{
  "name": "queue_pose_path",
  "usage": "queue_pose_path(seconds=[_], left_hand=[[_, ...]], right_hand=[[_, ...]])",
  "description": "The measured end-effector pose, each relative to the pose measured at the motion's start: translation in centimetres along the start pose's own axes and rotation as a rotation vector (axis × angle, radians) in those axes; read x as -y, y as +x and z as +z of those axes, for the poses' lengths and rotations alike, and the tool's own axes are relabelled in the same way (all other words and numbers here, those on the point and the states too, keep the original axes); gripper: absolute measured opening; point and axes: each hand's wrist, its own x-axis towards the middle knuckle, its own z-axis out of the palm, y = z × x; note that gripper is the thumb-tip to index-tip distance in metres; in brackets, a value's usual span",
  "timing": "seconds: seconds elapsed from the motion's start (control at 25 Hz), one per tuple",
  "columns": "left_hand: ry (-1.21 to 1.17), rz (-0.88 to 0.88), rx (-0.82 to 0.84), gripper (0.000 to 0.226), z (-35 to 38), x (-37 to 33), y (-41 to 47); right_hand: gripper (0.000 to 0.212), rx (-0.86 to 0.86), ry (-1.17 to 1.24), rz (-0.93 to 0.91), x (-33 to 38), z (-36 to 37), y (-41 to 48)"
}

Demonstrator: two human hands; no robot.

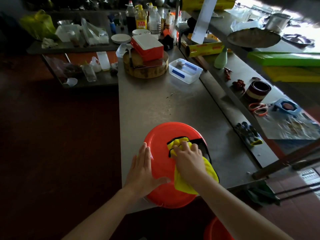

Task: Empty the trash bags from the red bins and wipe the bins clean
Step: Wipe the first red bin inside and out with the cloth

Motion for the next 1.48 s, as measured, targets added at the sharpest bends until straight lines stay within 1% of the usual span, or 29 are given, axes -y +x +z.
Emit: queue_pose_path(seconds=[0.12, 0.24, 0.32, 0.48, 0.52, 0.6, 0.68, 0.88, 0.96, 1.08, 1.24, 1.48], left_hand=[[0.074, 0.021, 0.002, 0.150, 0.0, 0.4, -0.2], [0.100, 0.038, 0.039, 0.152, -0.3, 0.9, -0.2], [0.108, 0.050, 0.033, 0.152, -0.4, 0.8, -0.2], [0.045, 0.080, 0.043, 0.150, -0.7, 0.7, -0.4], [0.041, 0.085, 0.044, 0.150, -0.7, 0.6, -0.4], [0.037, 0.085, 0.048, 0.149, -0.6, 0.6, -0.3], [0.026, 0.088, 0.044, 0.149, -0.5, 0.7, -0.4], [-0.071, 0.073, 0.042, 0.153, -0.1, 0.8, -0.2], [-0.099, 0.081, 0.021, 0.154, 0.0, 1.0, -0.2], [-0.117, 0.120, -0.033, 0.152, 0.5, 1.4, -0.2], [-0.114, 0.091, -0.033, 0.154, 0.3, 1.2, 0.2], [-0.105, 0.074, -0.005, 0.149, -0.3, 0.9, -0.1]], right_hand=[[0.038, 0.005, 0.047, -0.163, 3.1, 0.3, -0.8], [0.038, 0.016, 0.081, -0.240, 3.2, 0.2, -1.2], [0.039, 0.022, 0.091, -0.211, 1.2, 0.2, -1.3], [0.036, 0.014, 0.002, -0.001, -4.1, -0.1, -1.3], [0.035, 0.007, -0.008, 0.025, -4.8, -0.1, -1.4], [0.034, -0.005, -0.014, 0.021, -5.3, -0.1, -1.8], [0.033, -0.016, 0.010, -0.049, -4.6, 0.0, -2.5], [0.035, 0.007, 0.032, -0.299, -1.3, 0.6, -3.6], [0.035, 0.036, 0.063, -0.336, 0.0, 0.3, -2.5], [0.035, 0.041, 0.050, -0.329, 1.9, 0.0, -0.4], [0.029, 0.002, 0.000, -0.286, 3.9, -0.2, 2.8], [0.029, -0.014, -0.002, -0.182, 3.2, -1.0, 7.6]])
